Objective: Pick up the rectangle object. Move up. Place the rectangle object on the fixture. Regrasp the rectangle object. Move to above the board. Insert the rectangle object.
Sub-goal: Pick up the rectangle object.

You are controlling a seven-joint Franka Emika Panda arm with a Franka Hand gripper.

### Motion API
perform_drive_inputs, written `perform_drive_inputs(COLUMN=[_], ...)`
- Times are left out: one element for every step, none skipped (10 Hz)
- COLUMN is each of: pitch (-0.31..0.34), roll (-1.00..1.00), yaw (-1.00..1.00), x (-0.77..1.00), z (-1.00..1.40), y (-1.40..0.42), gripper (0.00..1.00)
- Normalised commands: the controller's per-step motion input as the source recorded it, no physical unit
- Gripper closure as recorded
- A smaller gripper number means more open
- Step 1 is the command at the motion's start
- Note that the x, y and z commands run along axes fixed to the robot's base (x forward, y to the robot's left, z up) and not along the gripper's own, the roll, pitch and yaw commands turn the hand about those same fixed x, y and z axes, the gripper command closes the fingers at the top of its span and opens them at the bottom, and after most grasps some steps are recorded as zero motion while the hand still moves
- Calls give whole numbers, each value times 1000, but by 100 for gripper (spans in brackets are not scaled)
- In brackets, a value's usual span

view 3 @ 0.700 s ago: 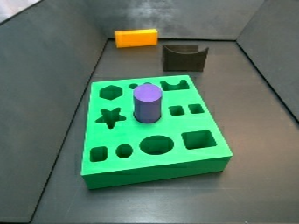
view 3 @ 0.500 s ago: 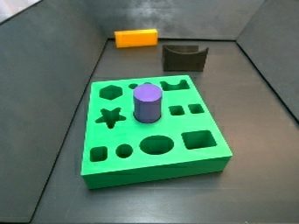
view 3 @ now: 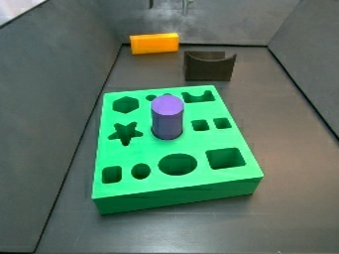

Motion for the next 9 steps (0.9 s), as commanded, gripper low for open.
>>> perform_drive_inputs(pitch=[-66,-64,-101,-101,-107,-91,-83,-36,30], roll=[0,31,6,13,16,13,7,14,0], yaw=[-709,0,-609,-720,-780,-797,-809,-769,-694], x=[-451,-103,-391,-423,-454,-454,-446,-134,217], z=[-191,-283,-517,-586,-646,-700,-720,-674,-303], y=[169,0,357,266,211,200,191,283,337], gripper=[0,0,0,0,0,0,0,0,0])
